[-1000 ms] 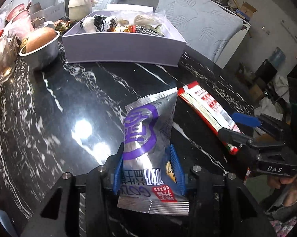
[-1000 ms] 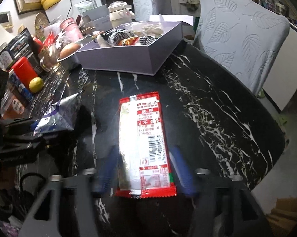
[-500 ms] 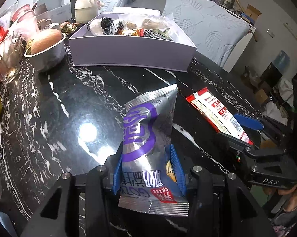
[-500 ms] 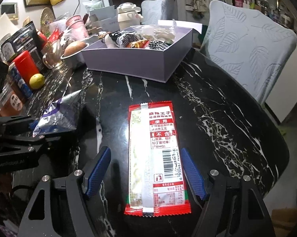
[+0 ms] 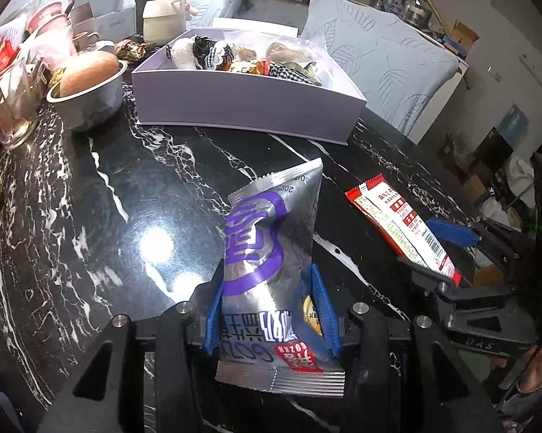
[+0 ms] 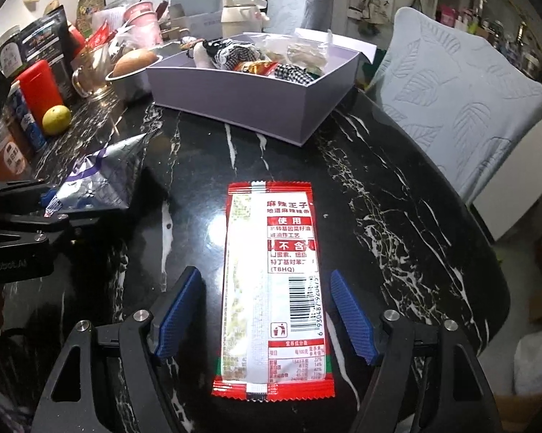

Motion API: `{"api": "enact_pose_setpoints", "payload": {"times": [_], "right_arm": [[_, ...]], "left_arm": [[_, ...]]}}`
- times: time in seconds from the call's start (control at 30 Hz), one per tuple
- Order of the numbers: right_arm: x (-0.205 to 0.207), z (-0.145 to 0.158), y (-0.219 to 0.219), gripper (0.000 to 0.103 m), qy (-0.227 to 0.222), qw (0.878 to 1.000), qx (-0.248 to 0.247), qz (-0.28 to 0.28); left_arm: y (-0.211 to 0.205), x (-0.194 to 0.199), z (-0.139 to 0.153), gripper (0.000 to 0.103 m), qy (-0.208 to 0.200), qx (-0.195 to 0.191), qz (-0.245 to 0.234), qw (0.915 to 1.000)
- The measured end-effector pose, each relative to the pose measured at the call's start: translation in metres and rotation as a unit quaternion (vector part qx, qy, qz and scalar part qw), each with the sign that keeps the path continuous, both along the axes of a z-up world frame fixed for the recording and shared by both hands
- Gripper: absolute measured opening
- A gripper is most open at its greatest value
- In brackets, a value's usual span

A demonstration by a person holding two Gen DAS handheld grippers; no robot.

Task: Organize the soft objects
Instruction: 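Grasp the silver-purple snack bag with the left tool while the right tool grasps the red-white packet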

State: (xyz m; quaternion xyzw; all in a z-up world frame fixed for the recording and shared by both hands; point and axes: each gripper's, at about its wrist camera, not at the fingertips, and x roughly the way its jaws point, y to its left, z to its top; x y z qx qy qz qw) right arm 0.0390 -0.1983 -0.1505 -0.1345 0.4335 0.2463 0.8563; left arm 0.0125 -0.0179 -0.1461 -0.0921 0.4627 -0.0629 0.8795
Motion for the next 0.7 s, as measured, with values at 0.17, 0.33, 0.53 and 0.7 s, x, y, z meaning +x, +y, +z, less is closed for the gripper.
{"api": "enact_pose_setpoints", "payload": {"times": [0.17, 0.33, 0.53, 0.7], "right_arm": [[0.000, 0.002, 0.002, 0.049, 0.001, 1.000, -0.002, 0.009], [-0.002, 0.003, -0.001, 0.043, 0.000, 1.000, 0.014, 0.000], [0.002, 0.006, -0.013, 0.042, 0.022, 0.997, 0.062, -0.027], [-0.003, 0.009, -0.021, 0.042, 0.034, 0.994, 0.096, -0.035]], "left_arm": [[0.003, -0.004, -0.001, 0.044, -0.012, -0.018, 0.007, 0.9997], [0.003, -0.005, 0.000, 0.041, -0.014, -0.022, 0.010, 0.9996], [-0.001, -0.011, 0.003, 0.037, -0.012, -0.018, 0.004, 0.9998], [-0.014, -0.021, 0.008, 0.031, -0.021, 0.001, -0.016, 0.9997]]}}
